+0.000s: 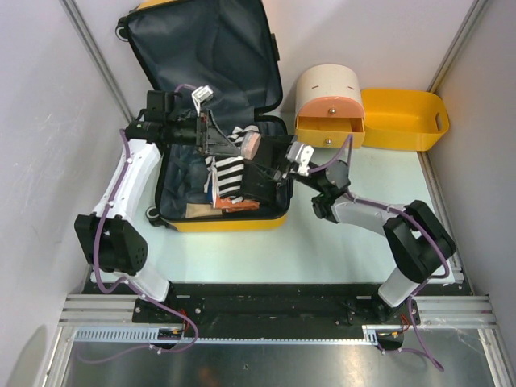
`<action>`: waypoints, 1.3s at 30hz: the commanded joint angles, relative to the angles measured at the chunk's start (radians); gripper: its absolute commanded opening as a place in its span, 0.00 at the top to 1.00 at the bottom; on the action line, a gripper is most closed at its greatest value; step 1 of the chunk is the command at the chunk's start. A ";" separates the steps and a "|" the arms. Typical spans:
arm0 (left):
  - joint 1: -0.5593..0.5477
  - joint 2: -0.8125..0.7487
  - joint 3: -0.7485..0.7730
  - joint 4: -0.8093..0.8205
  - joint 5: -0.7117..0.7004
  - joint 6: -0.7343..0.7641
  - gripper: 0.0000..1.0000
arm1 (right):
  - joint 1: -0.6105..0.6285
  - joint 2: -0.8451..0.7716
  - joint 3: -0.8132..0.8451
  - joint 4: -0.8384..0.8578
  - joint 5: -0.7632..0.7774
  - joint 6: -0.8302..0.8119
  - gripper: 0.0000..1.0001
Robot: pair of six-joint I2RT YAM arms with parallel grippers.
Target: Open, take out, and arrange the luggage
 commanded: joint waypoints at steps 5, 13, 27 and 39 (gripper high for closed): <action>0.133 -0.031 0.023 0.013 -0.226 0.049 0.08 | -0.192 -0.196 -0.034 -0.295 -0.027 0.066 0.55; 0.133 -0.015 0.008 0.019 -0.275 0.099 0.09 | -0.363 -0.258 0.107 -0.971 0.112 -0.071 0.60; 0.126 0.016 -0.007 0.053 -0.277 0.086 0.09 | -0.472 -0.043 0.423 -1.279 0.364 -0.002 0.69; 0.126 0.001 -0.050 0.080 -0.284 0.085 0.09 | -0.522 0.146 0.594 -1.325 0.407 0.049 0.73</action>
